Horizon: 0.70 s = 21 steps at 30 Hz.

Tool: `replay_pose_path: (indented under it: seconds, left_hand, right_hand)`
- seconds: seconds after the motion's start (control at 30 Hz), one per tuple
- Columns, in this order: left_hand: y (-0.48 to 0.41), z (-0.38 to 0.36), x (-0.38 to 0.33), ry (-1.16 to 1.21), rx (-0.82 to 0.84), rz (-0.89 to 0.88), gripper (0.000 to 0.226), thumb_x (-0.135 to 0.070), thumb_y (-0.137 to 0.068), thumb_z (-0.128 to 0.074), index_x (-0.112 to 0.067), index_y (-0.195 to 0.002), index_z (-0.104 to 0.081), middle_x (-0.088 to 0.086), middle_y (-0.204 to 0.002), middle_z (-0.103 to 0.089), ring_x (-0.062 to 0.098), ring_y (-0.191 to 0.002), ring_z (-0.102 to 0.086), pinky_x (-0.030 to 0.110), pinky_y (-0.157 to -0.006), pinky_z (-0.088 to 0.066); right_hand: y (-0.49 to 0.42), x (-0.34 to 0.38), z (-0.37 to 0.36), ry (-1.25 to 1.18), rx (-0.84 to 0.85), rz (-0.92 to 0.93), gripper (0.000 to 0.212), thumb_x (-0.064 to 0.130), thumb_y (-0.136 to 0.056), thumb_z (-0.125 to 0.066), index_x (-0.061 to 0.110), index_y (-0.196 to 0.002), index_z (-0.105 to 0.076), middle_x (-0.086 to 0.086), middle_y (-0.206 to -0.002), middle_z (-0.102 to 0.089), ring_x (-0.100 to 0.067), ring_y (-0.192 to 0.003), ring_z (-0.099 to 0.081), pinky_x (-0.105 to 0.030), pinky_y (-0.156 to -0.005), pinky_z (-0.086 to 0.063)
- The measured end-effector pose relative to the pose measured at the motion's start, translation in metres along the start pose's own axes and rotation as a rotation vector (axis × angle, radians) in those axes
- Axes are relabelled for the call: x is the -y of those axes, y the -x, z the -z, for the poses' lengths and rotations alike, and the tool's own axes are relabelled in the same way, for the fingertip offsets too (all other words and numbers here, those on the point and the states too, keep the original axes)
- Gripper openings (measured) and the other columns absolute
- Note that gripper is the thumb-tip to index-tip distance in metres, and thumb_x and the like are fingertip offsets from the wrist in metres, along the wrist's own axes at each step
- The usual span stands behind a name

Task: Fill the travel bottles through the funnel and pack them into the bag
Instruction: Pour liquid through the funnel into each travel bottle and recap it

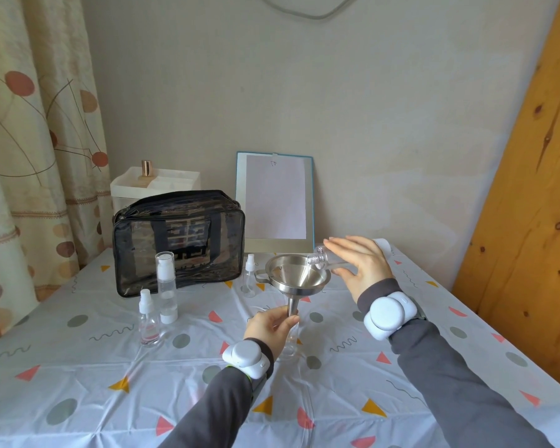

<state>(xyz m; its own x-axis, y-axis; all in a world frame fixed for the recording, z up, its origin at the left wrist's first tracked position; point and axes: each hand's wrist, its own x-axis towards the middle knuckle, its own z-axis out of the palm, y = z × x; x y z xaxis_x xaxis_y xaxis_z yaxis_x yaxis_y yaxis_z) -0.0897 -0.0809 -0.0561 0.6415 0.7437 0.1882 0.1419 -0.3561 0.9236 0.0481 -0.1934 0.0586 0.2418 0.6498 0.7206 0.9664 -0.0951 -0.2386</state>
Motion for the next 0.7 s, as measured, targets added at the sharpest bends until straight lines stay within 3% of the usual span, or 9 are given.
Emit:
replay_pose_path:
  seconds: [0.7]
  left_hand:
    - [-0.0002, 0.0002, 0.0013, -0.014, 0.013, -0.018, 0.018, -0.028, -0.087, -0.062, -0.022, -0.102, -0.069, -0.014, -0.093, -0.067, 0.002, -0.091, -0.062, 0.016, -0.087, -0.044]
  right_hand:
    - [-0.0001, 0.0014, -0.0005, 0.013, 0.002, 0.006, 0.05, -0.01, -0.071, -0.068, 0.011, -0.116, -0.064, -0.004, -0.119, -0.064, -0.032, -0.113, -0.051, -0.027, -0.101, -0.03]
